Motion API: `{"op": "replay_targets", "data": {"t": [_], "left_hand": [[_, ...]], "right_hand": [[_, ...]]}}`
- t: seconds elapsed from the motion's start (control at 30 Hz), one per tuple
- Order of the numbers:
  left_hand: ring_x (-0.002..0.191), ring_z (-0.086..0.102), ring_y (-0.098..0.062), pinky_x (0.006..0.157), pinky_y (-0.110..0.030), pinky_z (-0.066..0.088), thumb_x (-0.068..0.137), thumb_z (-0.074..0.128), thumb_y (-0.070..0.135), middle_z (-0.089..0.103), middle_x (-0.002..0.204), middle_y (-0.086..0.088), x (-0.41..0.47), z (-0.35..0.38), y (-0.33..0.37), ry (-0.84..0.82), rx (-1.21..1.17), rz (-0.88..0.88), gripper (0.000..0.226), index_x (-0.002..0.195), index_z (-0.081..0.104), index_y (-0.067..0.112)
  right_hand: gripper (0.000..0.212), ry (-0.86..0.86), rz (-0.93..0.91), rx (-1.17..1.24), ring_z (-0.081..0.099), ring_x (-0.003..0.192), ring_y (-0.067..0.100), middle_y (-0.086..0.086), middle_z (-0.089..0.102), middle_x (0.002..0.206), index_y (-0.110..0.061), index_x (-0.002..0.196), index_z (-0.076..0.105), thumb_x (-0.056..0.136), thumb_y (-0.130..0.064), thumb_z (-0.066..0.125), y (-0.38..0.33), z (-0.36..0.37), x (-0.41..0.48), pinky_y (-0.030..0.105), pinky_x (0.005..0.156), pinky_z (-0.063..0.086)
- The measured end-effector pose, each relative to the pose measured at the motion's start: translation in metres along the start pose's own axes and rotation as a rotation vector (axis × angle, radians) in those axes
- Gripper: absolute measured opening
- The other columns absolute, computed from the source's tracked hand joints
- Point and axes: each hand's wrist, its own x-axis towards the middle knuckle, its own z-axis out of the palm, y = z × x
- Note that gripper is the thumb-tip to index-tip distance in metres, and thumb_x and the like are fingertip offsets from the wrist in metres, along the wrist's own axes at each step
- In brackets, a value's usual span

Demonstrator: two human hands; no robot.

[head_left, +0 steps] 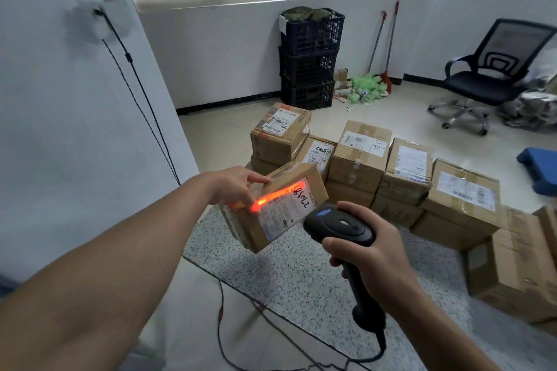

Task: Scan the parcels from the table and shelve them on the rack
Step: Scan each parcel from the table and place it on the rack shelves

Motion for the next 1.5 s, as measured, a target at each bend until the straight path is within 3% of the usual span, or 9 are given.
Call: {"op": "replay_targets", "data": {"t": [0.1, 0.33, 0.43, 0.77, 0.93, 1.1, 1.2, 1.3, 1.5], "left_hand": [[0.115, 0.054, -0.024, 0.102, -0.049, 0.051, 0.072, 0.083, 0.008, 0.048, 0.132, -0.002, -0.004, -0.004, -0.001, -0.013, -0.014, -0.002, 0.088, 0.147, 0.048, 0.039], [0.110, 0.053, -0.021, 0.094, -0.039, 0.054, 0.076, 0.080, 0.003, 0.047, 0.124, 0.001, -0.009, -0.008, -0.003, -0.028, -0.022, -0.001, 0.083, 0.146, 0.049, 0.035], [0.110, 0.054, -0.022, 0.096, -0.040, 0.054, 0.075, 0.081, 0.004, 0.048, 0.122, 0.002, -0.009, -0.011, -0.007, -0.031, -0.025, -0.003, 0.083, 0.145, 0.050, 0.036], [0.117, 0.053, -0.026, 0.098, -0.044, 0.051, 0.072, 0.083, 0.007, 0.048, 0.136, -0.004, -0.013, -0.023, -0.024, -0.019, 0.021, -0.017, 0.083, 0.140, 0.052, 0.042], [0.119, 0.051, -0.028, 0.086, -0.036, 0.048, 0.075, 0.081, 0.004, 0.050, 0.135, -0.006, -0.020, -0.029, -0.032, -0.022, 0.012, -0.021, 0.080, 0.142, 0.052, 0.037], [0.114, 0.053, -0.025, 0.080, -0.034, 0.050, 0.074, 0.082, 0.003, 0.050, 0.134, -0.006, -0.027, -0.035, -0.045, -0.016, -0.013, -0.026, 0.081, 0.141, 0.052, 0.038], [0.109, 0.057, -0.023, 0.084, -0.038, 0.052, 0.074, 0.080, 0.001, 0.057, 0.124, -0.004, -0.038, -0.033, -0.050, 0.022, -0.066, -0.015, 0.083, 0.142, 0.048, 0.036], [0.109, 0.061, -0.025, 0.082, -0.038, 0.056, 0.072, 0.080, -0.002, 0.062, 0.120, -0.006, -0.054, -0.024, -0.061, 0.081, -0.163, 0.004, 0.090, 0.145, 0.040, 0.032], [0.101, 0.059, -0.014, 0.067, -0.022, 0.054, 0.075, 0.076, -0.006, 0.055, 0.115, 0.002, -0.104, 0.012, -0.088, 0.239, -0.300, 0.057, 0.105, 0.155, 0.020, 0.033]], "right_hand": [[0.071, -0.005, -0.007, -0.024, 0.071, 0.062, 0.021, -0.004, 0.076, 0.091, -0.026, 0.120, 0.065, 0.052, -0.018, 0.084, -0.002, 0.002, -0.002, 0.025, 0.051, 0.052], [0.063, -0.010, -0.028, -0.046, 0.070, 0.061, 0.019, -0.010, 0.076, 0.093, -0.032, 0.112, 0.066, 0.053, -0.017, 0.082, -0.007, 0.007, -0.007, 0.023, 0.050, 0.051], [0.060, -0.013, -0.034, -0.064, 0.071, 0.061, 0.019, -0.011, 0.076, 0.093, -0.035, 0.109, 0.066, 0.056, -0.013, 0.086, -0.009, 0.009, -0.007, 0.022, 0.051, 0.051], [0.061, -0.011, -0.042, -0.152, 0.072, 0.062, 0.025, -0.012, 0.076, 0.091, -0.038, 0.110, 0.066, 0.067, -0.003, 0.090, -0.010, 0.019, -0.009, 0.030, 0.052, 0.055], [0.066, 0.004, -0.033, -0.150, 0.072, 0.061, 0.027, -0.007, 0.076, 0.091, -0.034, 0.118, 0.066, 0.056, -0.021, 0.086, -0.009, 0.030, -0.012, 0.033, 0.053, 0.056], [0.071, 0.012, -0.063, -0.135, 0.074, 0.066, 0.023, 0.003, 0.076, 0.094, -0.031, 0.122, 0.065, 0.054, -0.023, 0.085, -0.007, 0.041, -0.015, 0.026, 0.053, 0.054], [0.075, 0.030, -0.075, -0.111, 0.075, 0.076, 0.021, 0.002, 0.075, 0.101, -0.032, 0.125, 0.064, 0.054, -0.025, 0.087, -0.004, 0.048, -0.015, 0.023, 0.058, 0.055], [0.077, 0.043, -0.089, -0.103, 0.076, 0.082, 0.023, -0.001, 0.074, 0.105, -0.035, 0.127, 0.064, 0.054, -0.030, 0.088, 0.000, 0.055, -0.017, 0.032, 0.066, 0.058], [0.079, -0.033, -0.133, -0.043, 0.076, 0.082, 0.027, 0.002, 0.071, 0.111, -0.033, 0.129, 0.062, 0.055, -0.029, 0.087, -0.003, 0.074, -0.026, 0.030, 0.062, 0.057]]}}
